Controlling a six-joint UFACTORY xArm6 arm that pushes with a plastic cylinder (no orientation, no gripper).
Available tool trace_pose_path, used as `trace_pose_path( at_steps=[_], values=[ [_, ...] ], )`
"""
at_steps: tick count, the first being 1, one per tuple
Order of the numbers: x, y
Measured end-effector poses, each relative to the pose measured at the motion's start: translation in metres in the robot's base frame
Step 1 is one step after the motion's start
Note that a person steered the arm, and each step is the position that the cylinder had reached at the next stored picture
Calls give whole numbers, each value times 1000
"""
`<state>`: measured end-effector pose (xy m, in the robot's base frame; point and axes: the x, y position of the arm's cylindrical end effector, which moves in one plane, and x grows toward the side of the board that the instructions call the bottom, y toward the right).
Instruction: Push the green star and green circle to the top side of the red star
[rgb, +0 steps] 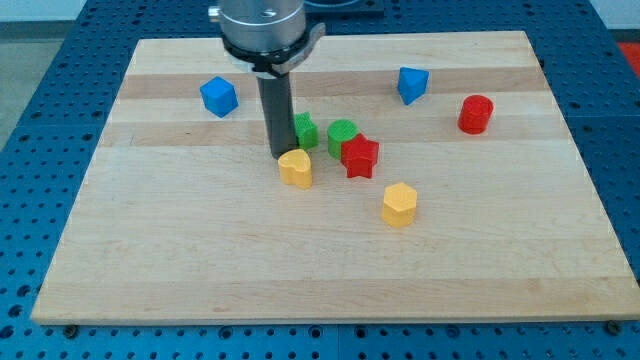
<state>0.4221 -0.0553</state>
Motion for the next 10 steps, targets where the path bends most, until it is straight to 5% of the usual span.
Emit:
trace_pose_path(
  at_steps=[5,7,10],
  values=[
    [27,-48],
    [-20,-51],
    [-23,-4]
  ],
)
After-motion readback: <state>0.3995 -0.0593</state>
